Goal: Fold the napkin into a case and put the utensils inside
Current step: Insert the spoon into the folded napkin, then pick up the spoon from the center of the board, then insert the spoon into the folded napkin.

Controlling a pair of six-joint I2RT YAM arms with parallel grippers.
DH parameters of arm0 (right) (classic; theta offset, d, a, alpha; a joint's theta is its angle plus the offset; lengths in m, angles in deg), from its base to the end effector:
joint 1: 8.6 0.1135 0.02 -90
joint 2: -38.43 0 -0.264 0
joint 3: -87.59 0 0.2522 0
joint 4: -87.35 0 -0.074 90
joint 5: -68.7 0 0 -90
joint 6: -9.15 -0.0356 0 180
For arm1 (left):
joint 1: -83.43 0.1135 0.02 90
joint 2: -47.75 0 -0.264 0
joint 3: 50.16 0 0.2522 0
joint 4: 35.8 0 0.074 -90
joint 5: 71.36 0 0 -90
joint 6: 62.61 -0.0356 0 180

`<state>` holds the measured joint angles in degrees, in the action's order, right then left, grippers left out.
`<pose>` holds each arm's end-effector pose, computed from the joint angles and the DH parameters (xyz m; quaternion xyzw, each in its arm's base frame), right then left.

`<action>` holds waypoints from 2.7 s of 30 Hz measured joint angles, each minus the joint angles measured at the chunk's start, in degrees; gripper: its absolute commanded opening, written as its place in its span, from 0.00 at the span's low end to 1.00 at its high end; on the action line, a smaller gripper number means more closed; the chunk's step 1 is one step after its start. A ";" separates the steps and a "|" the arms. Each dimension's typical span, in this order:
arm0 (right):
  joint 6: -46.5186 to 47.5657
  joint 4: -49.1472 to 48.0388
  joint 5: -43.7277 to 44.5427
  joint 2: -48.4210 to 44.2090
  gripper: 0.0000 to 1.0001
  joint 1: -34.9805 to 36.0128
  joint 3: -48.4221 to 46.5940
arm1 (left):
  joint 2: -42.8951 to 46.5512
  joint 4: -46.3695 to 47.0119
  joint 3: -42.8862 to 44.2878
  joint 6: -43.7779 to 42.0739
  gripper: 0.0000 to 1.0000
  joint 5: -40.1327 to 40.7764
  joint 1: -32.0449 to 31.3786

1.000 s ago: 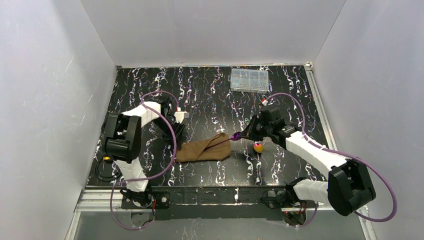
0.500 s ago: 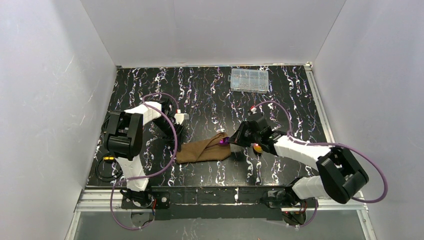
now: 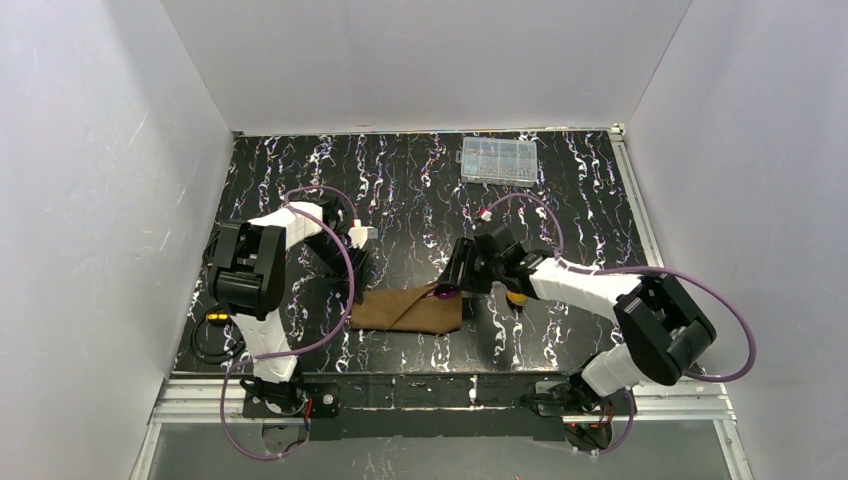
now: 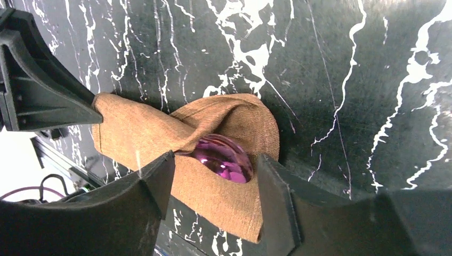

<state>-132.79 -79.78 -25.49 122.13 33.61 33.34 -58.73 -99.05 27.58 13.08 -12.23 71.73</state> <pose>0.2142 0.1978 0.1782 0.0628 0.9120 0.3185 0.2506 0.3022 -0.0812 0.1409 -0.2124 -0.9401 0.2664 0.0107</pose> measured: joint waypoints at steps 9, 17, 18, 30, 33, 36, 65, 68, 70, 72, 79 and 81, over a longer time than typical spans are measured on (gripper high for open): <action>4.04 19.67 2.97 -13.27 0.87 -4.31 -6.38 | 0.72 -2.47 1.55 -0.24 0.26 -1.60 2.71; -0.96 30.97 5.11 -28.13 0.81 -10.97 2.05 | 2.23 -3.48 1.55 -0.55 0.26 -2.14 3.15; -1.81 31.65 5.05 -28.85 0.81 -12.04 4.15 | 2.23 -3.45 1.55 -0.59 0.26 -2.16 3.15; -8.28 28.24 2.95 -28.09 0.70 -20.28 13.16 | 2.23 -3.43 1.55 -0.66 0.25 -2.62 3.15; -10.29 24.11 3.39 -26.93 0.65 -21.33 15.58 | 2.23 -3.43 1.55 -0.66 0.25 -2.71 3.15; -12.76 19.87 3.34 -25.66 0.62 -21.97 17.20 | 2.23 -3.43 1.55 -0.66 0.25 -2.73 3.15; 21.38 43.65 -2.32 -24.37 0.01 -23.52 -13.14 | 2.25 -3.48 1.53 -1.77 0.25 -2.73 3.15; 27.28 49.03 -6.62 -24.37 0.01 -23.52 -15.06 | 2.25 -3.48 1.53 -1.77 0.25 -2.71 3.15; 30.12 51.47 -9.31 -24.37 0.01 -23.52 -15.63 | 2.25 -3.48 1.53 -1.77 0.25 -2.71 3.15; 32.68 53.44 -12.13 -24.37 0.01 -23.56 -15.78 | 2.25 -3.48 1.53 -1.81 0.25 -2.71 3.15; 38.53 58.27 -20.74 -24.41 0.01 -23.61 -15.76 | 2.25 -3.85 1.53 -2.47 0.25 -2.64 3.15; 39.26 58.07 -22.91 -24.70 0.01 -23.61 -14.86 | 2.23 -3.98 1.53 -2.60 0.25 -2.62 3.15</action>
<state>-93.54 -21.70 -48.40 97.43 10.01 18.47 -56.50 -103.03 29.11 10.48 -14.86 74.87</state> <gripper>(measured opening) 0.053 0.251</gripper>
